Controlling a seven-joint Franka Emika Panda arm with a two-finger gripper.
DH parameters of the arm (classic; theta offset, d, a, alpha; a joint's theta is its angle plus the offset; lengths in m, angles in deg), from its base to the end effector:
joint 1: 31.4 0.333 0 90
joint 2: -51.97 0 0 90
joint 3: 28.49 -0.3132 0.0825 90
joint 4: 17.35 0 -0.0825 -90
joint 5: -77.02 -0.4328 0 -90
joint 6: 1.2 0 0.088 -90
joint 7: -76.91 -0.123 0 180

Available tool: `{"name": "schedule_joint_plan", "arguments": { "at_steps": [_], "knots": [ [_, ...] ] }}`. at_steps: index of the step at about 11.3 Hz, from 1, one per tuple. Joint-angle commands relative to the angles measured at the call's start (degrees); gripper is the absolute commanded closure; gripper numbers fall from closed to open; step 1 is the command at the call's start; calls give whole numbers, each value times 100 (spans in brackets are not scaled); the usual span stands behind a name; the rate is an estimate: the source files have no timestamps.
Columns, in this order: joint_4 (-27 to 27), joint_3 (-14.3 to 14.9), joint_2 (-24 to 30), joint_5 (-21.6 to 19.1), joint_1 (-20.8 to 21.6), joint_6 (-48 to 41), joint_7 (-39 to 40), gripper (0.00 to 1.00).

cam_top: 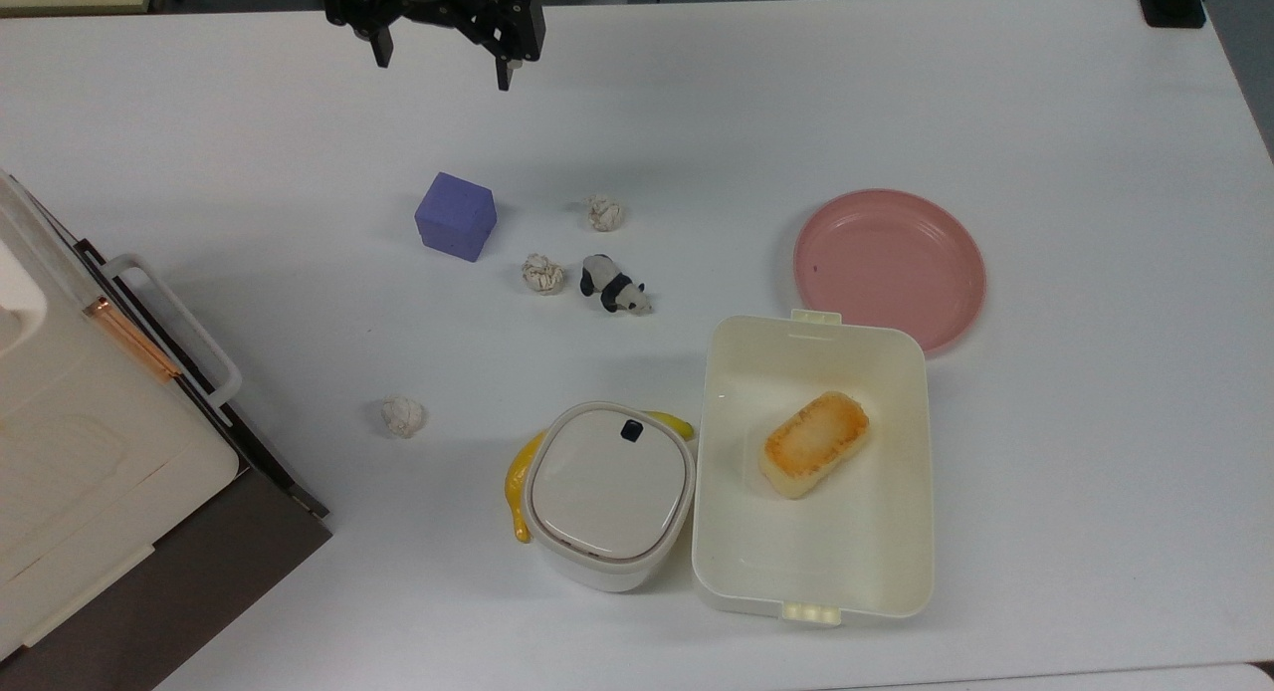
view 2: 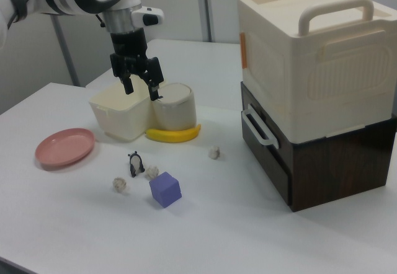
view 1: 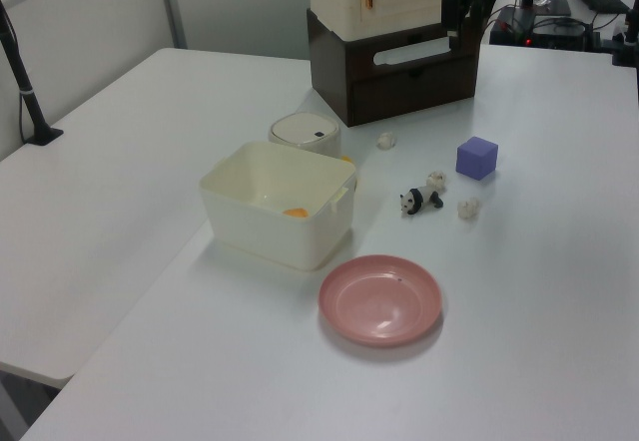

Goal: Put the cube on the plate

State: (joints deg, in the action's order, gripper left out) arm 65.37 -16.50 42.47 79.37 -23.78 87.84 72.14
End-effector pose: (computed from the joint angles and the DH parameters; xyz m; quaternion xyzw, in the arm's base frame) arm 0.6474 -0.0447 0.5687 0.9959 -0.0785 -0.0258 0.0378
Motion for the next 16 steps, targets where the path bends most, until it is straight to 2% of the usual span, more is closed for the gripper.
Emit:
{"name": "schedule_joint_plan", "arguments": {
  "at_steps": [1, 8, 10, 13, 16],
  "knots": [
    [78, 40, 97, -95, 47, -80, 12, 0],
    [227, 32, 80, -139, 65, 25, -14, 0],
    [551, -21, 71, -367, 65, 533, -49, 0],
    [1384, -74, 36, -377, 21, 1376, -67, 0],
    [2097, -21, 10, -350, -32, 1756, -76, 0]
  ]
}}
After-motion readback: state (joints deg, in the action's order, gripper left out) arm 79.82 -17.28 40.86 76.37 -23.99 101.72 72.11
